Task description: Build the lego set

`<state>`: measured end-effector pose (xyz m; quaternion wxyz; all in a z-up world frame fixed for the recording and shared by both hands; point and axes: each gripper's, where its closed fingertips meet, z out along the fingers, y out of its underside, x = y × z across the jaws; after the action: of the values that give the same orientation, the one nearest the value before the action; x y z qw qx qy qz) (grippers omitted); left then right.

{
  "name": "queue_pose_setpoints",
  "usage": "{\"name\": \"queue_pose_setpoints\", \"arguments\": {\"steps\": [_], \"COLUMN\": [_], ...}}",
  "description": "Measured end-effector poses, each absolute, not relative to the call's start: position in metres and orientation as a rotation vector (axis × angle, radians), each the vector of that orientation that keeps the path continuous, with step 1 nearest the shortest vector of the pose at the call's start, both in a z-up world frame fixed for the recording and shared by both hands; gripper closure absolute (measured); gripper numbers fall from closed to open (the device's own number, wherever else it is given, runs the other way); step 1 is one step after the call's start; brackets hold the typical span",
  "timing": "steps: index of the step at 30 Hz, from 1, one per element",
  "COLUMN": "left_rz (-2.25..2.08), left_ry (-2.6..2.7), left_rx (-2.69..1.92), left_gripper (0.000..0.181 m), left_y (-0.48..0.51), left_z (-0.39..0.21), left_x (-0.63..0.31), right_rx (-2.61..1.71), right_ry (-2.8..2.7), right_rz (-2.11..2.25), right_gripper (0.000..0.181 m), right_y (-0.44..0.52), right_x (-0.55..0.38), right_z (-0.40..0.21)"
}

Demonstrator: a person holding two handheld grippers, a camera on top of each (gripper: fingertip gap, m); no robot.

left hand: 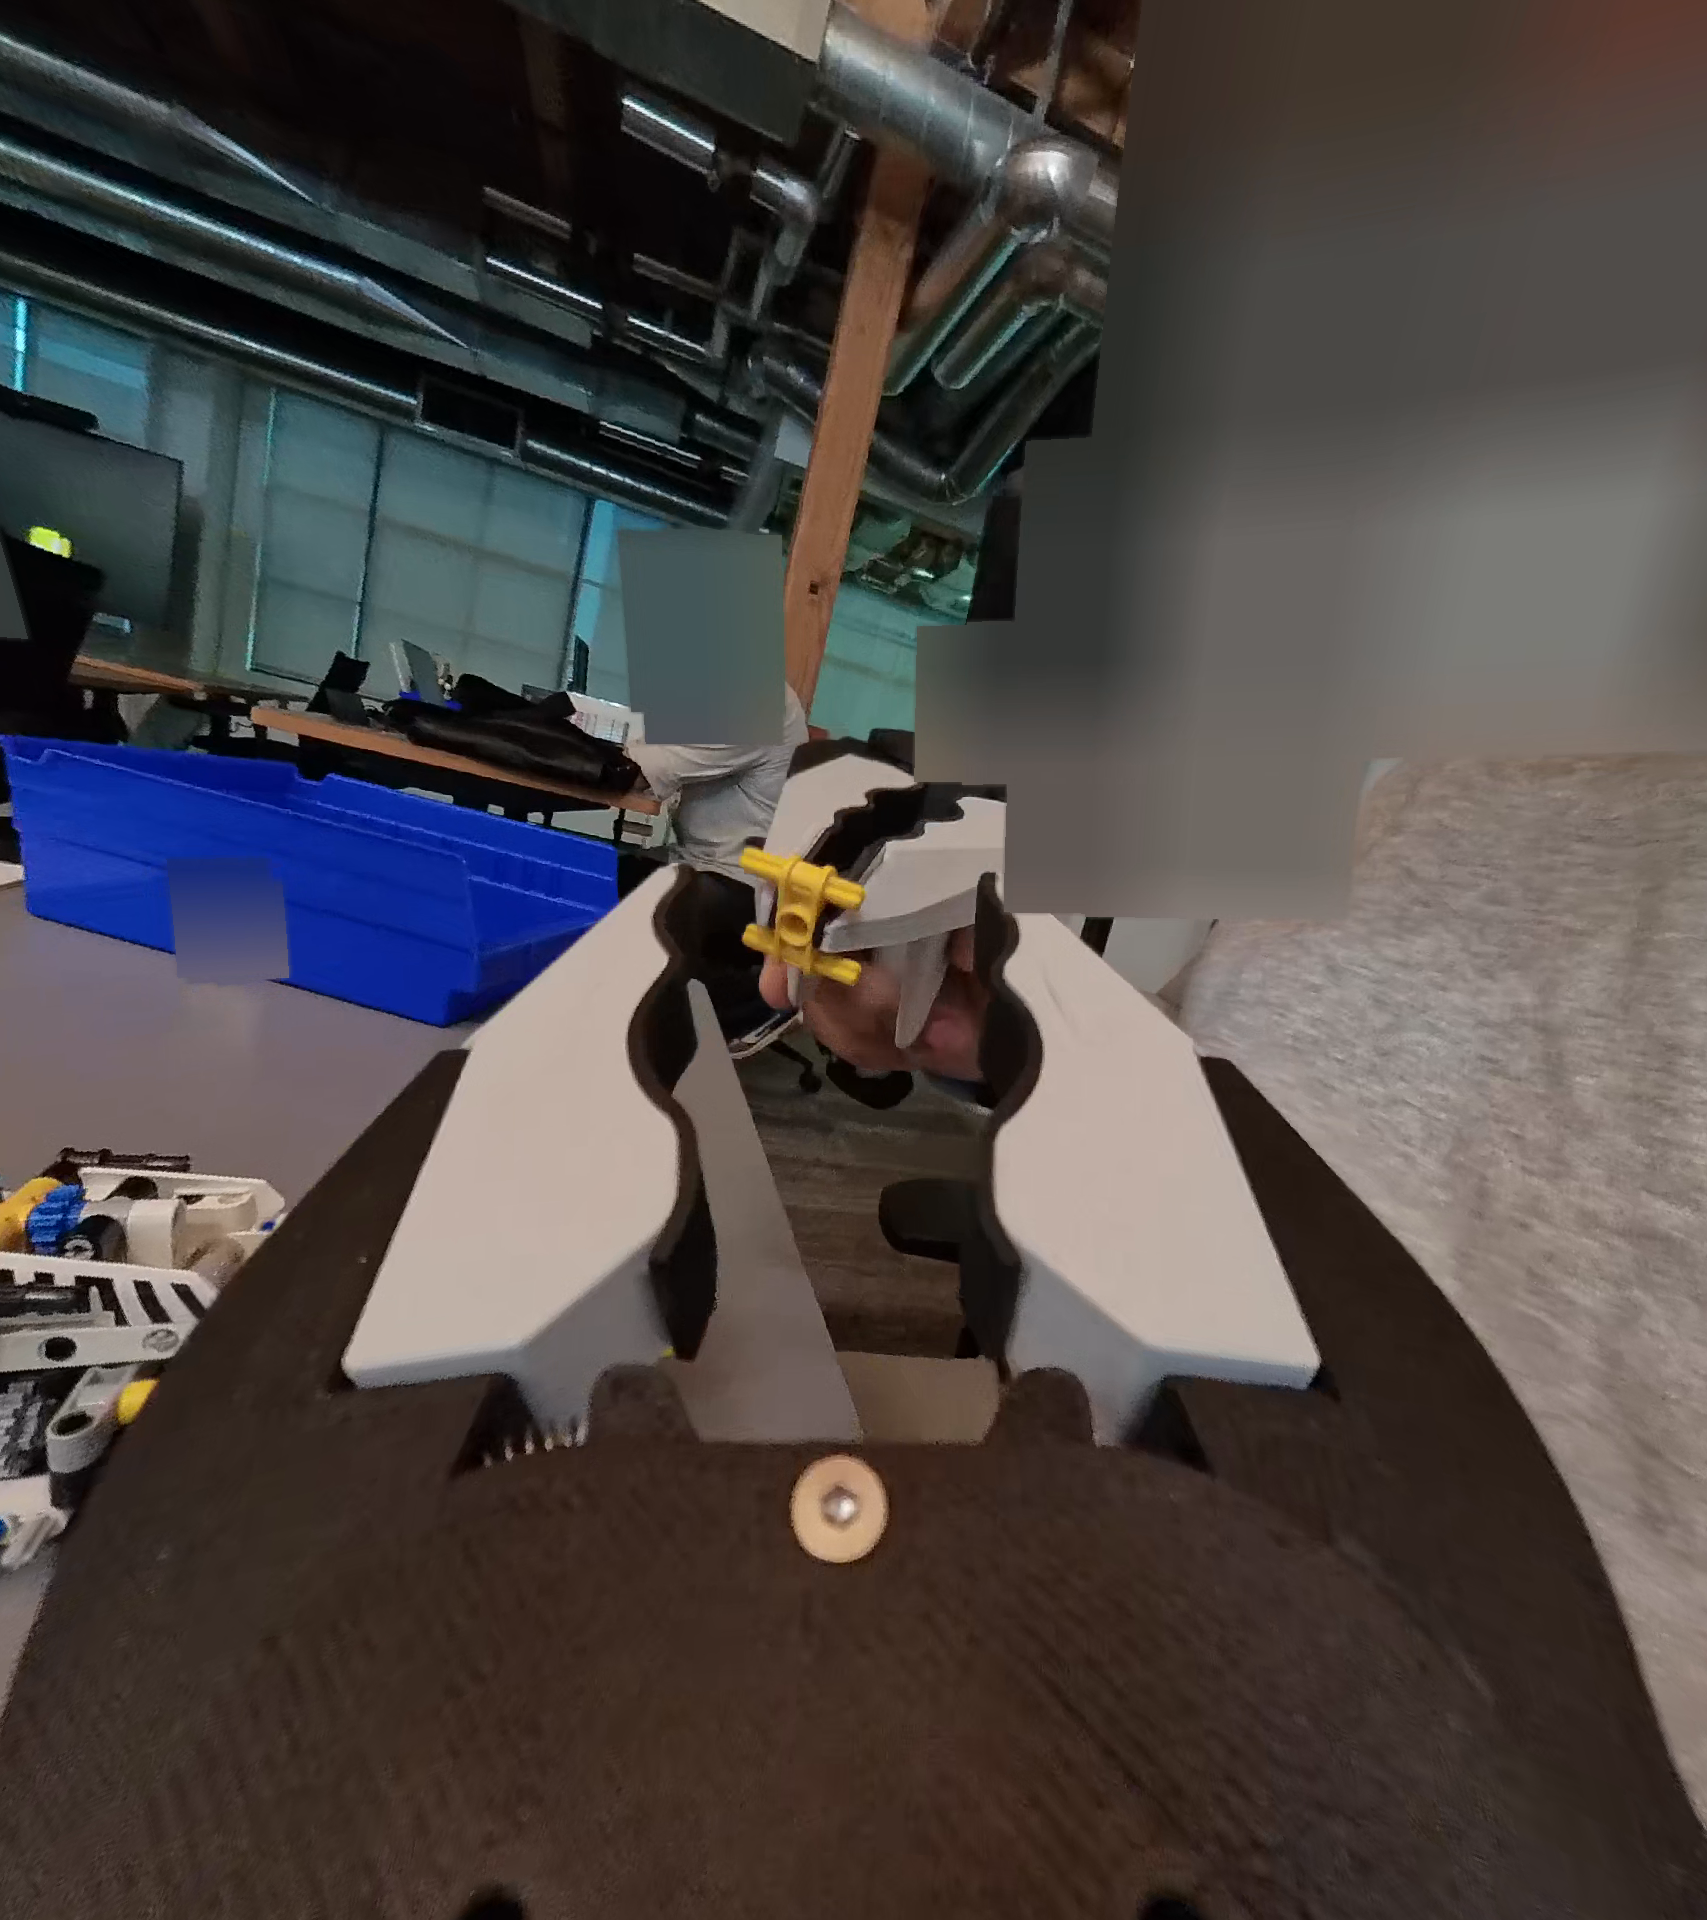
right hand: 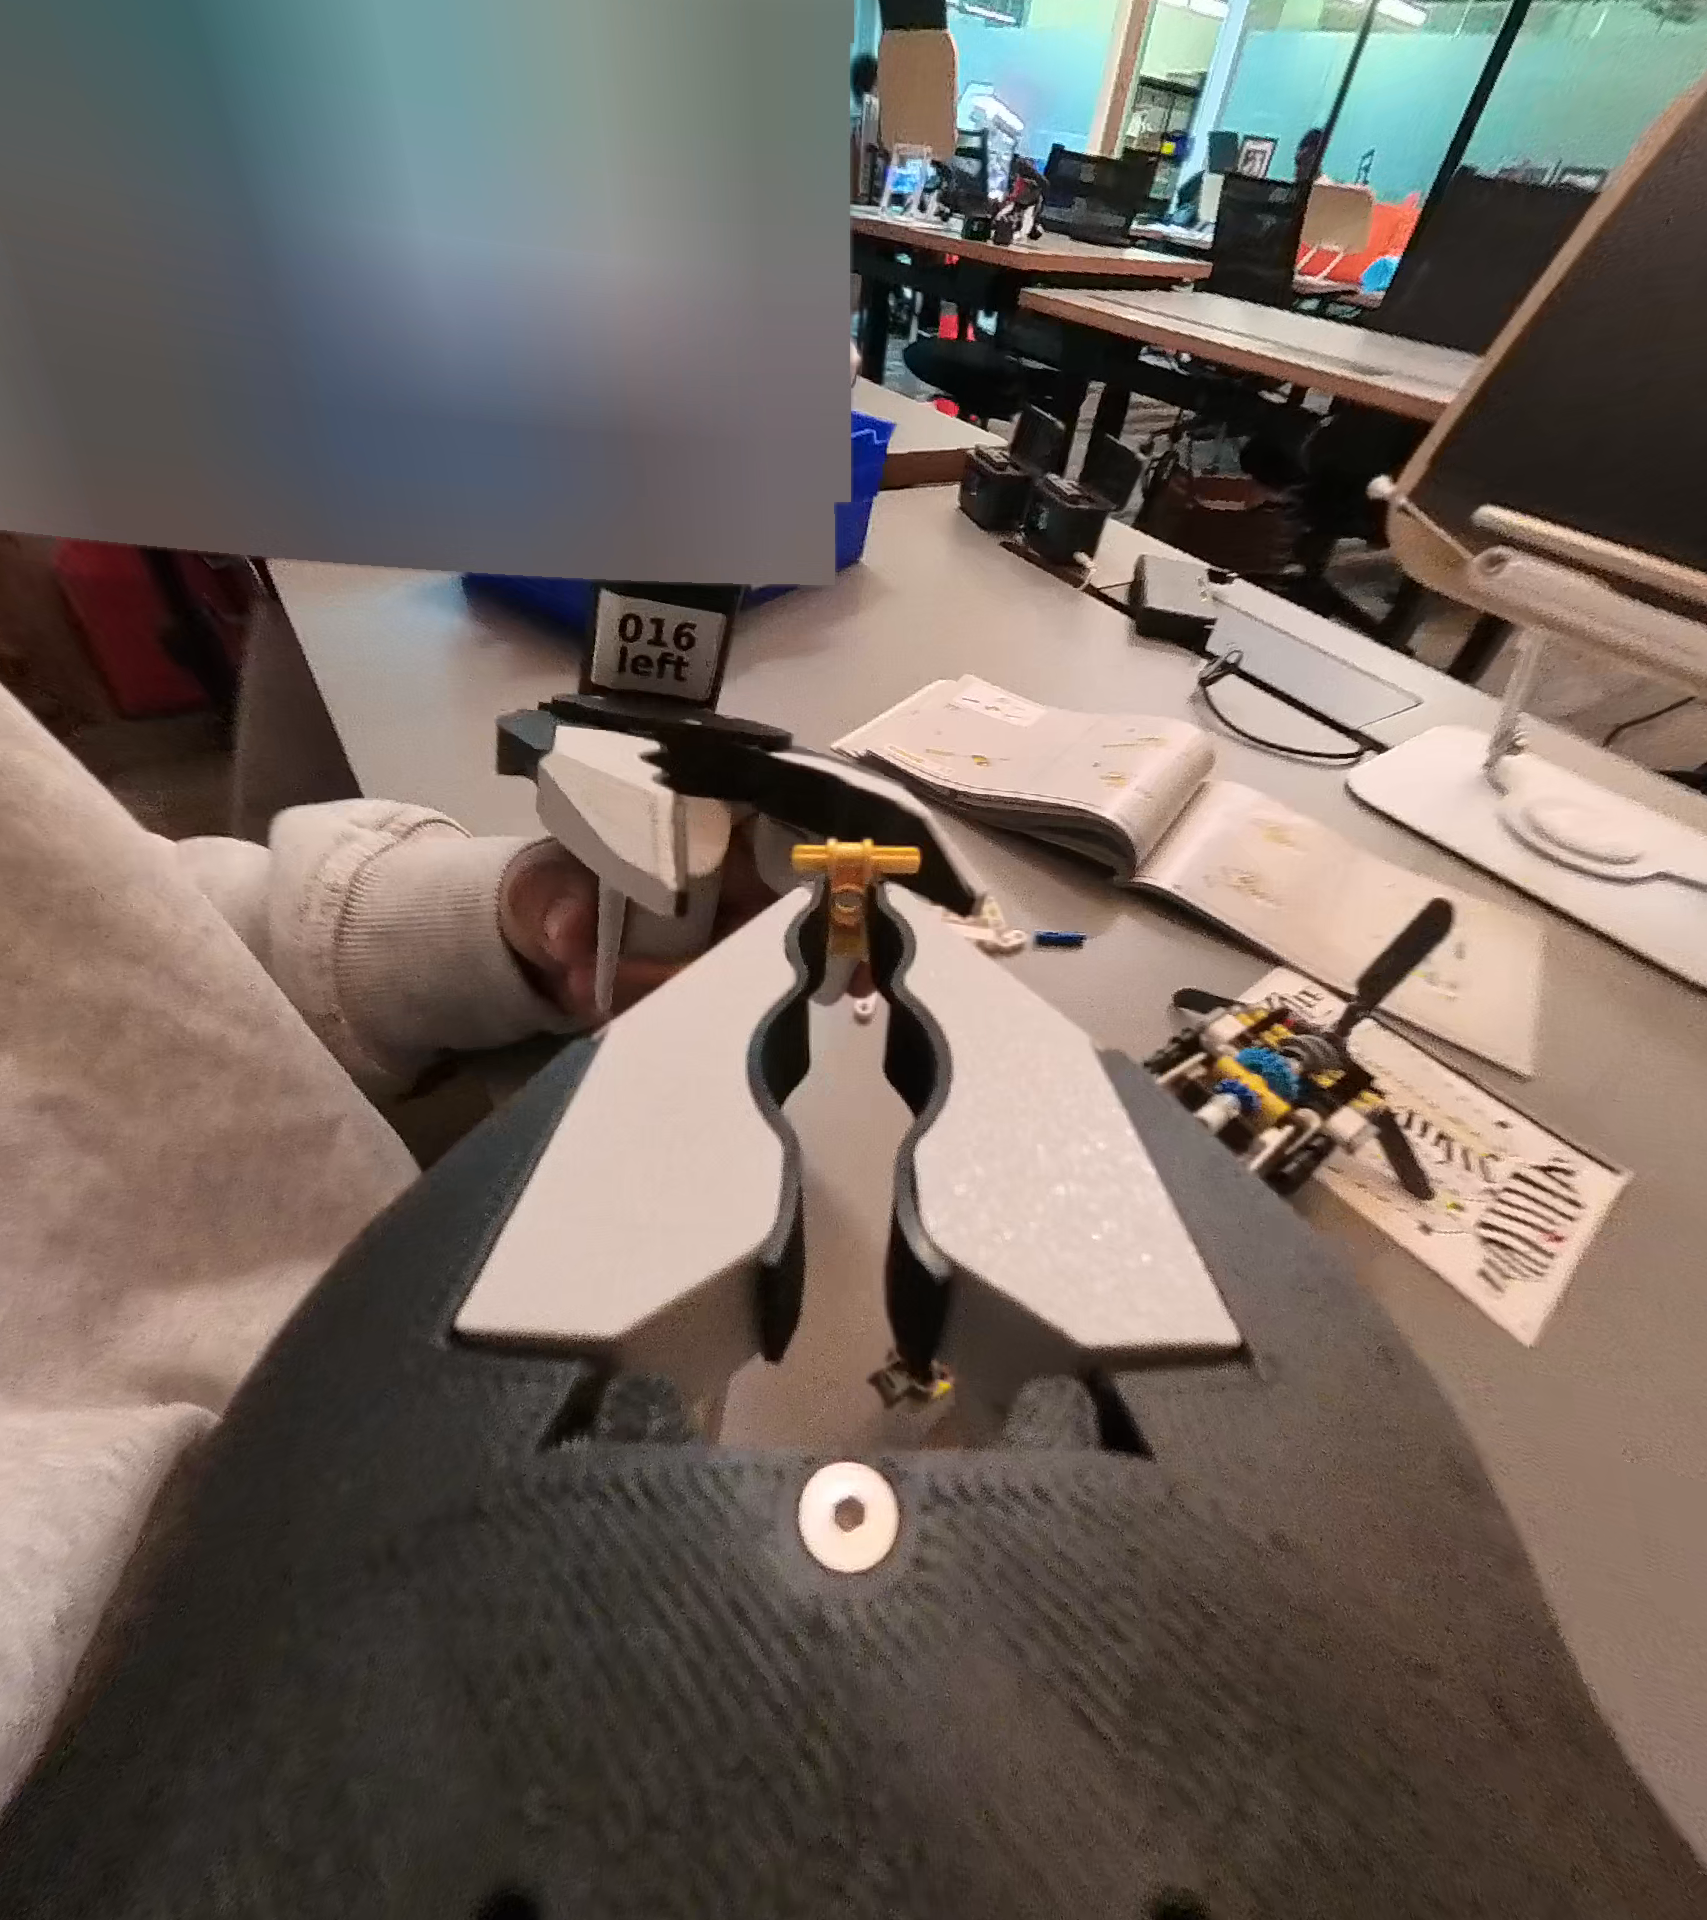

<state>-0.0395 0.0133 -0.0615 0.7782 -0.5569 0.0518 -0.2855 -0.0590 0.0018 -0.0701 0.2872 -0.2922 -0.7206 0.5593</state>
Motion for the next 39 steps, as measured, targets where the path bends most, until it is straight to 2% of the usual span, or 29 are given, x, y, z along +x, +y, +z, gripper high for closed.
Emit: {"name": "queue_pose_setpoints", "arguments": {"steps": [13,39], "left_rz": [-0.57,-0.55], "left_ry": [0.115,0.149], "left_rx": [-1.202,-1.169], "left_gripper": [0.145,0.146], "left_y": [0.0139,0.0097], "left_z": [-0.0607,-0.0573], "left_x": [-0.039,-0.0378], "right_rx": [-0.893,-0.876], "right_ry": [-1.888,-1.898], "right_rz": [1.845,1.766], "right_gripper": [0.176,0.176], "right_y": [-0.0049,-0.0082], "right_x": [-0.0599,-0.0602], "right_z": [-0.07,-0.0672]}}
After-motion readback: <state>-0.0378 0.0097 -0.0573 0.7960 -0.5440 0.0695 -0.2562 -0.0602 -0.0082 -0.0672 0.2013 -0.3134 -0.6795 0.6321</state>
